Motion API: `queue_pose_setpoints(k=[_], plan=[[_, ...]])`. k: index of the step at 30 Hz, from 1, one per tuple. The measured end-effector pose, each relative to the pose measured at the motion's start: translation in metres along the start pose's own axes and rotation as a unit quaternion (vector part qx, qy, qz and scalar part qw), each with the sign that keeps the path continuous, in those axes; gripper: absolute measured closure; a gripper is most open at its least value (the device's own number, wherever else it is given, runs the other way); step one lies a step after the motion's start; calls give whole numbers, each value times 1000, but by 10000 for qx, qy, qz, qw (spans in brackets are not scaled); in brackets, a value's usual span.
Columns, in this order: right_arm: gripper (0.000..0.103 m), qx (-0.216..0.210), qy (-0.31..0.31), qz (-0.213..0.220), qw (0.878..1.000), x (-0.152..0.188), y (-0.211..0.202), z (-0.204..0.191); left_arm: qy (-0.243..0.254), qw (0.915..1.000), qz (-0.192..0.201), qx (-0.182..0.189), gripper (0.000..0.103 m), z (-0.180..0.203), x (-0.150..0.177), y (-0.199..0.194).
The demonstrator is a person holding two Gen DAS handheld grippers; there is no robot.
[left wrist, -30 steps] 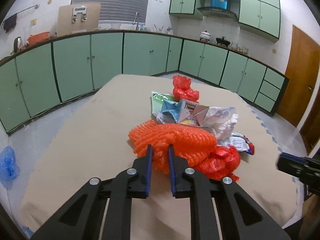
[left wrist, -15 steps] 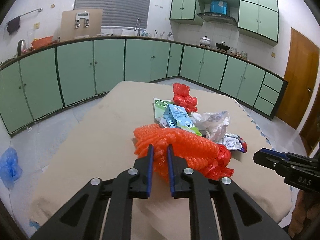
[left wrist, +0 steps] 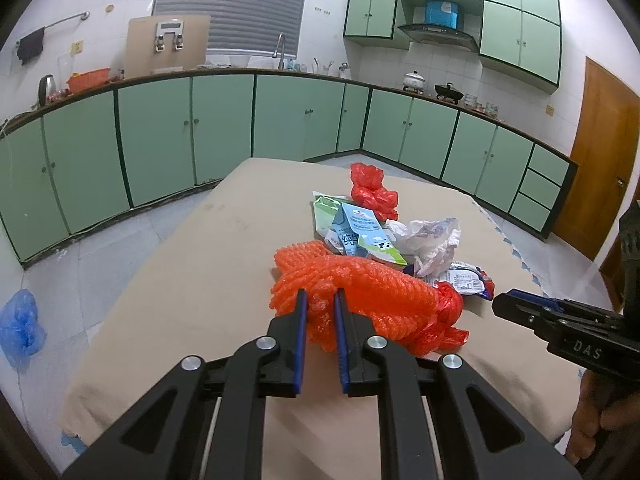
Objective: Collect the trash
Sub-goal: 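Grasp the red plastic bag with the right tool while the left tool holds the net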
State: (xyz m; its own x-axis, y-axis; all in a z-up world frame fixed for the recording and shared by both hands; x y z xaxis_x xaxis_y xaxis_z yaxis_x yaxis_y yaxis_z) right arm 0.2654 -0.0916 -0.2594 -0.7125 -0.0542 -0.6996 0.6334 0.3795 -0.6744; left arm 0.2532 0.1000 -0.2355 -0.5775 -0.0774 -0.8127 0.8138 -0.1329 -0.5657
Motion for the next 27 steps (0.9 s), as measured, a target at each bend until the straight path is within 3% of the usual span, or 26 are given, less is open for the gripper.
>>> queue_pose_setpoints(k=[12, 21, 24, 27], plan=[[72, 70, -58, -119, 9999, -1, 20, -8, -59, 10000, -29, -40, 90, -8, 4, -4], [59, 180, -8, -265, 9995, 2, 49, -5, -201, 9997, -104, -24, 90, -22, 11, 0], [73, 29, -1, -422, 9991, 6, 59, -8, -200, 9997, -140, -18, 90, -26, 12, 2], [80, -11, -46, -350, 9994, 5, 55, -12, -197, 9997, -145, -9, 90, -26, 12, 1]])
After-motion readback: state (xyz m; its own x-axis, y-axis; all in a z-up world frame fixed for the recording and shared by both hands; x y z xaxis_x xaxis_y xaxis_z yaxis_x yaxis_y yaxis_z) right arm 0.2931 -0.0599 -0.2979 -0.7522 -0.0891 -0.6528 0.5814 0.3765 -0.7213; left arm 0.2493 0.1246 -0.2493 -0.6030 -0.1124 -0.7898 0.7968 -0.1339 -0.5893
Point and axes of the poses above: each gripper's, at about its wrist camera, not at the fingertips, and y roughly the way its jaws point, z to its right, x to its underside, the point moved 8 cm from there along y, roughly the way its jaws point, and after that the axes turned 3 degrees about x, right-handed, at the moved point
